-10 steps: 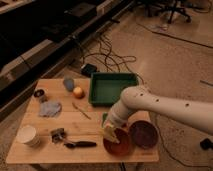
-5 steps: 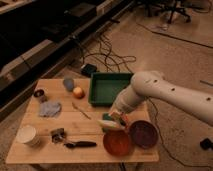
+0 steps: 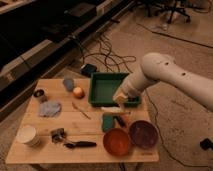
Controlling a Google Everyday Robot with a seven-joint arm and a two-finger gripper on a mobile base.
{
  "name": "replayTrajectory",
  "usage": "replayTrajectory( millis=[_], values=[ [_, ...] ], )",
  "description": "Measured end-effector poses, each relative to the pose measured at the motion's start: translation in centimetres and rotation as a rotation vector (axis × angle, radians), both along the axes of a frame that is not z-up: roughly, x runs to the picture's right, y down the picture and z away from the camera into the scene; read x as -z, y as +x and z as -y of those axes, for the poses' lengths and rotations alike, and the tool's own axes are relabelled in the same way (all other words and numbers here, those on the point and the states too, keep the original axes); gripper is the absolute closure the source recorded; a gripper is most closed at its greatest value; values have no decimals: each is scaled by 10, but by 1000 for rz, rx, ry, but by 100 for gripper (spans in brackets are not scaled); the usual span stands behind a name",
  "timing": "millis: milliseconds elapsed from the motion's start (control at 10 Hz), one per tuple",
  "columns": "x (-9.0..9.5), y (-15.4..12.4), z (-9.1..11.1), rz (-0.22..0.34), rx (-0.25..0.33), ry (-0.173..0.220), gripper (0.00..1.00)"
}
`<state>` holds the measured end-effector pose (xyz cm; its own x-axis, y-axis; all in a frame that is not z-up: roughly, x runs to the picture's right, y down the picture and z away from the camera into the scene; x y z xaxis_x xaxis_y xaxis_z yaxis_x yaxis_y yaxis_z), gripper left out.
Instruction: Place banana in tray
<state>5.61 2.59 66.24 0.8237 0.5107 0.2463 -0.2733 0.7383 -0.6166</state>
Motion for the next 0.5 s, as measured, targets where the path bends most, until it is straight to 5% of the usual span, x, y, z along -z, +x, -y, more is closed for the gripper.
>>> replayTrajectory(
  millis=[500],
  values=[
    [-7, -6, 65, -6, -12, 47, 100]
  ],
)
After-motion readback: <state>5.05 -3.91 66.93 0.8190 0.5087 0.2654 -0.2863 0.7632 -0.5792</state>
